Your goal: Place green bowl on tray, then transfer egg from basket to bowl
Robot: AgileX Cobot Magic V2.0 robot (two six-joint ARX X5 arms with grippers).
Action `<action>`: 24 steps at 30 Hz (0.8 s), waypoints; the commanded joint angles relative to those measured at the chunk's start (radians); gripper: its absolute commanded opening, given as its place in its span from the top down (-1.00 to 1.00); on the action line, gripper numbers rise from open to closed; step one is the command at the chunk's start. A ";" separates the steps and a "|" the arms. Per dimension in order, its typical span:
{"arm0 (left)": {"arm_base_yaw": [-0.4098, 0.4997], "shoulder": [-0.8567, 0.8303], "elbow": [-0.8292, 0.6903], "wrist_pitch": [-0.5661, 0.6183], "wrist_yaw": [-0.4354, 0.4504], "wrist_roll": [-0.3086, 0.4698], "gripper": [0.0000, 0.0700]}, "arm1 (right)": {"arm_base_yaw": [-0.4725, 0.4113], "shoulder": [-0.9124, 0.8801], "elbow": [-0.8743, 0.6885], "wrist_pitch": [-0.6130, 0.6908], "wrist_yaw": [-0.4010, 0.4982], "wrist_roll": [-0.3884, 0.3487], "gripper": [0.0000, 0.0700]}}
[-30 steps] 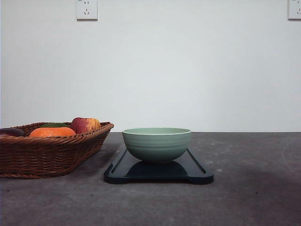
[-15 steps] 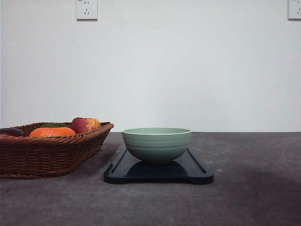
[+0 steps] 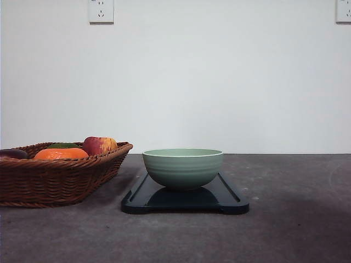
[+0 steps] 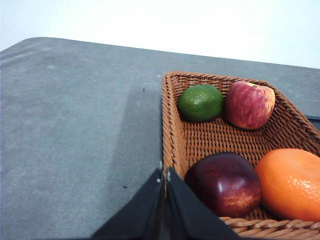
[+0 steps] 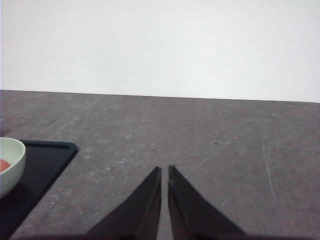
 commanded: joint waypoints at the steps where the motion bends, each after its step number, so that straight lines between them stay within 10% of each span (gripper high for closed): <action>1: 0.001 0.001 -0.019 -0.008 -0.002 0.007 1.00 | 0.000 0.000 -0.004 0.011 0.001 0.011 0.95; 24: 0.001 0.001 -0.019 -0.008 -0.002 0.007 1.00 | 0.000 0.000 -0.004 0.011 0.001 0.011 0.95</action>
